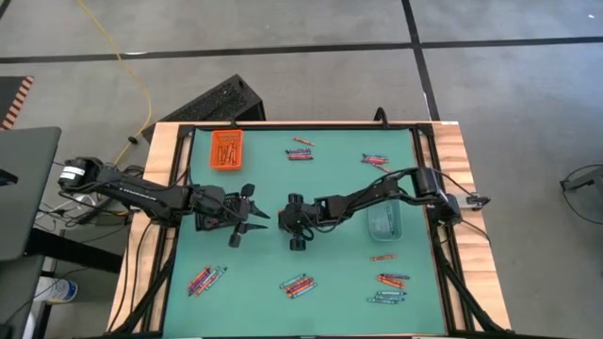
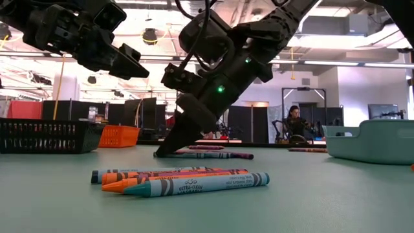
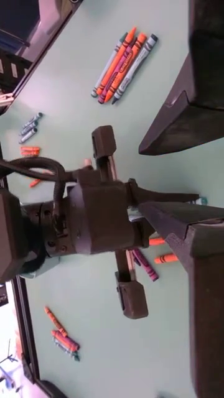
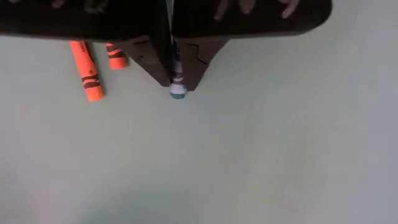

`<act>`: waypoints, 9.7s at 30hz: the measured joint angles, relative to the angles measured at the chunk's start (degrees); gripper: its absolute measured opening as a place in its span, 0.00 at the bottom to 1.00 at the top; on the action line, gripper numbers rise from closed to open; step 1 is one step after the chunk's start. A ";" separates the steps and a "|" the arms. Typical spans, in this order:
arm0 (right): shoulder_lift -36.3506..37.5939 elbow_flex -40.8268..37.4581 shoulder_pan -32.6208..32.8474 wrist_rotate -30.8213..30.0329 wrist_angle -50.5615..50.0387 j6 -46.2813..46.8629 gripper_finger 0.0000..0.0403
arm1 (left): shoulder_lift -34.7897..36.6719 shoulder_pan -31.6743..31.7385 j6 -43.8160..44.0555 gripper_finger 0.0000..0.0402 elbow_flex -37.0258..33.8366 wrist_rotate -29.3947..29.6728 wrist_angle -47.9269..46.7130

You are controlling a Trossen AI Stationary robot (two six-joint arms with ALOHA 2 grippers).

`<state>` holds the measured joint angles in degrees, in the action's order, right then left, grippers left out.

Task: Sort crayons
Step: Put the light blue crayon into the blue bin, then put the orange crayon into the orange bin, then put the violet crayon into the black bin

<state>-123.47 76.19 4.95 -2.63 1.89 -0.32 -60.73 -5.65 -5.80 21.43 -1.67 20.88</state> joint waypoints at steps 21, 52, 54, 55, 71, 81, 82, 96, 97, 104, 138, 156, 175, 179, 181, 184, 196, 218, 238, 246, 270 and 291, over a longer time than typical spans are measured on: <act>44.50 -20.13 8.54 -6.83 -17.19 13.20 0.01 | 0.00 -0.24 0.91 0.30 0.04 -0.58 -3.16; 55.74 -34.13 6.82 -23.06 -54.84 72.48 0.03 | 0.02 -0.24 2.10 0.30 0.04 -0.50 -1.12; 55.39 -34.26 6.95 -22.90 -55.61 72.21 0.04 | 0.00 -0.24 2.08 0.30 0.04 -0.50 -1.06; 55.05 -34.19 6.95 -22.90 -55.26 72.06 0.05 | 0.02 -0.24 2.05 0.30 0.04 -0.50 -0.99; 53.32 -34.19 6.94 -22.95 -55.64 71.81 0.16 | 0.00 -0.24 1.99 0.30 0.04 -0.48 -1.77; 53.37 -30.72 8.43 -21.40 -54.43 63.62 0.16 | 0.00 -0.24 1.82 0.30 0.04 0.87 1.04; 53.37 -30.05 8.95 -22.33 -53.98 62.73 0.16 | 0.00 -0.24 1.35 0.30 0.04 0.87 1.87; 53.41 -23.47 18.74 -8.37 -47.68 43.74 0.16 | -9.73 -0.15 -3.91 0.30 0.79 -4.86 17.42; 53.41 -23.39 19.48 -6.59 -47.57 43.19 0.16 | -10.25 -0.15 -3.91 0.30 1.34 -4.33 17.51; 50.54 -24.13 25.12 1.63 -47.56 40.89 0.16 | -11.69 -0.13 -4.72 0.30 3.74 -3.96 17.14; 25.37 -22.04 28.70 0.79 -47.02 29.90 0.42 | -11.61 2.73 -8.07 0.30 4.07 -6.58 15.67; 31.42 -22.61 27.41 -8.97 -42.28 20.73 0.02 | -11.58 2.75 -8.02 0.30 4.07 -8.06 15.61; 33.20 -22.46 18.11 -19.75 11.68 -4.17 0.00 | -11.58 2.71 -7.15 0.30 4.07 -25.06 20.21; 28.16 -22.43 14.91 -13.41 25.88 -8.34 0.00 | -11.58 2.75 -6.56 0.30 4.07 -23.54 20.17; 25.82 -22.43 13.56 -9.69 32.66 -8.95 0.00 | -11.58 2.75 -6.60 0.30 4.07 -23.34 20.09; 23.48 -22.43 11.82 -6.39 40.56 -8.85 0.00 | -11.58 2.75 -7.35 0.30 4.05 -22.84 20.13; 18.02 -22.37 7.91 -2.97 54.14 -6.79 0.00 | -11.58 2.75 -7.69 0.30 4.00 -20.41 20.15; 18.09 -22.37 4.66 -3.04 55.81 -9.25 0.00 | -11.58 2.75 -6.21 0.17 3.98 -13.19 24.62; 32.47 -22.35 5.40 -14.18 21.73 -9.66 0.48 | -2.48 10.90 -8.09 0.03 9.51 7.15 -1.44; 31.98 -22.35 5.61 -14.13 13.53 0.25 0.50 | 0.09 39.31 -2.06 0.03 16.82 13.79 -25.21; 28.01 -22.35 5.22 -13.97 15.11 0.43 0.48 | -12.41 63.90 12.55 0.11 18.82 2.78 -39.06; 27.60 -22.37 3.76 -14.03 11.35 -0.11 0.48 | -11.32 55.32 4.48 0.27 18.80 2.97 -38.90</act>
<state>-95.88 53.82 8.71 -16.67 13.23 -0.43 -72.05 49.67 -1.32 40.23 1.30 -18.01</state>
